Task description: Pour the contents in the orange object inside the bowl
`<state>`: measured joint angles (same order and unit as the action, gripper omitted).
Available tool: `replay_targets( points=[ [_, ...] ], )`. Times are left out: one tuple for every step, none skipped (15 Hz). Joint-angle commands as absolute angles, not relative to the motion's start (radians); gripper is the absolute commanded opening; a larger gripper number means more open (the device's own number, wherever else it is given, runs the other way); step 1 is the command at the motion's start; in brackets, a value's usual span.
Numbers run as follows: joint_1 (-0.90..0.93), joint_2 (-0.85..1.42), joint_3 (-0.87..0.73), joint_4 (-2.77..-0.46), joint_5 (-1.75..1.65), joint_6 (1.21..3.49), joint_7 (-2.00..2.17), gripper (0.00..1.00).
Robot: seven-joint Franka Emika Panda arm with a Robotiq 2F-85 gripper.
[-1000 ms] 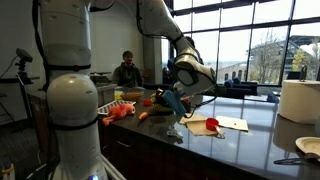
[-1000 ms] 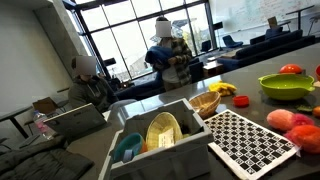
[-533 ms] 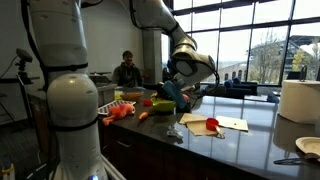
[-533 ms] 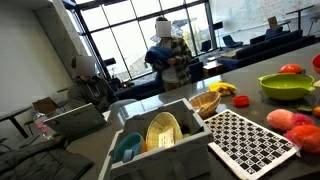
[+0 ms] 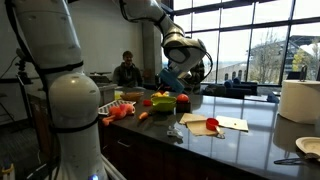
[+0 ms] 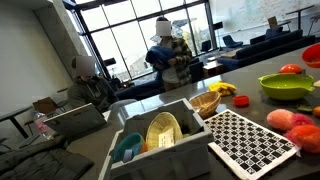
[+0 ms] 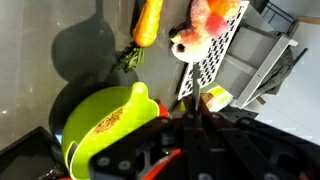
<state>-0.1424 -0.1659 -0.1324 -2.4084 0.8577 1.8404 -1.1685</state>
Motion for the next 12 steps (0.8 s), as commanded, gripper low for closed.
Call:
replay_targets(
  points=[
    [-0.103,-0.208,-0.095,-2.420,0.829,1.923,-1.084,0.01],
    [-0.092,-0.210,-0.084,-2.421,0.821,1.952,-1.066,0.01],
    [-0.081,-0.213,-0.072,-2.423,0.810,1.981,-1.047,0.01],
    [-0.071,-0.214,-0.062,-2.426,0.797,2.009,-1.032,0.01],
    [-0.061,-0.215,-0.053,-2.429,0.783,2.037,-1.016,0.01],
    [-0.052,-0.214,-0.043,-2.432,0.765,2.066,-0.998,0.01],
    [-0.042,-0.212,-0.035,-2.434,0.749,2.094,-0.981,0.01],
    [-0.034,-0.210,-0.028,-2.436,0.734,2.120,-0.964,0.01],
    [-0.025,-0.207,-0.021,-2.440,0.719,2.148,-0.948,0.01],
    [-0.016,-0.205,-0.014,-2.444,0.705,2.177,-0.931,0.01],
    [-0.007,-0.203,-0.008,-2.449,0.690,2.202,-0.917,0.01],
    [0.001,-0.203,-0.002,-2.455,0.674,2.230,-0.901,0.01]
  ],
)
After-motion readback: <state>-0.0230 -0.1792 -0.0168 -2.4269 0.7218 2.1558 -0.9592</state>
